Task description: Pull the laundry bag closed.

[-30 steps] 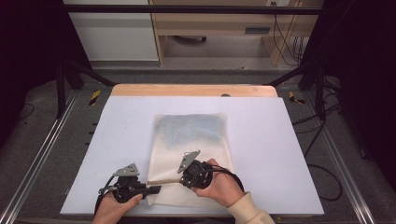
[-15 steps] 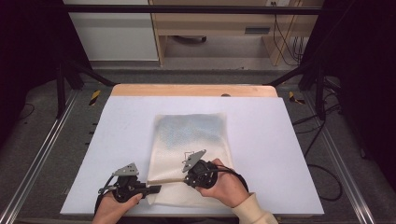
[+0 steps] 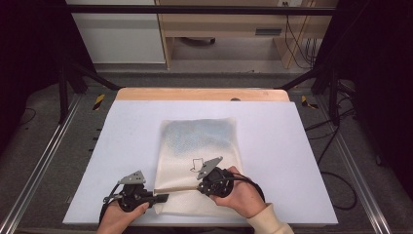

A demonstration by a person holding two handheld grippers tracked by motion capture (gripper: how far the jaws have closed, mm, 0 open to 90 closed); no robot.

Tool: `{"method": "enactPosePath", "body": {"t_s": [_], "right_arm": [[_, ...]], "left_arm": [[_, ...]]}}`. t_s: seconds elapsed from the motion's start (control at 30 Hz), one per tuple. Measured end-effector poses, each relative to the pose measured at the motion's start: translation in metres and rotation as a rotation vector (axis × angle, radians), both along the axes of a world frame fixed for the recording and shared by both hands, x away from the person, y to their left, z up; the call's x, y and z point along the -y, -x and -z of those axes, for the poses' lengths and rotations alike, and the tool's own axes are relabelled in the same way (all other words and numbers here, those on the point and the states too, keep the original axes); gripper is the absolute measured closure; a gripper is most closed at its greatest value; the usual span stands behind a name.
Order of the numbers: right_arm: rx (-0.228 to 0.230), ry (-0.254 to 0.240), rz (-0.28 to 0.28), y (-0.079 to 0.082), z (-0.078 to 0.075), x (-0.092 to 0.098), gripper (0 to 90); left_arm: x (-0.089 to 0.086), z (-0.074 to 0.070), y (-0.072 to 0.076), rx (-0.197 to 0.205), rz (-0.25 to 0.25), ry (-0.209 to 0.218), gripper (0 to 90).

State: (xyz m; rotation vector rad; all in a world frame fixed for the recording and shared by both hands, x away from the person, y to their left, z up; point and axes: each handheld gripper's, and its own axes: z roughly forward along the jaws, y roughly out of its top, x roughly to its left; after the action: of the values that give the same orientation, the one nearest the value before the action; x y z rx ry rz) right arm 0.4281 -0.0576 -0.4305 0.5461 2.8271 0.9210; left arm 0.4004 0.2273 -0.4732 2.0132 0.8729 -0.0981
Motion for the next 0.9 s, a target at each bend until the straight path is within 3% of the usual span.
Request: {"method": "enactPosePath", "body": {"t_s": [0.9], "right_arm": [[0.006, -0.011, 0.034, 0.005, -0.002, 0.015, 82.1]], "left_arm": [[0.0, 0.0, 0.0, -0.002, -0.002, 0.002, 85.5]]}}
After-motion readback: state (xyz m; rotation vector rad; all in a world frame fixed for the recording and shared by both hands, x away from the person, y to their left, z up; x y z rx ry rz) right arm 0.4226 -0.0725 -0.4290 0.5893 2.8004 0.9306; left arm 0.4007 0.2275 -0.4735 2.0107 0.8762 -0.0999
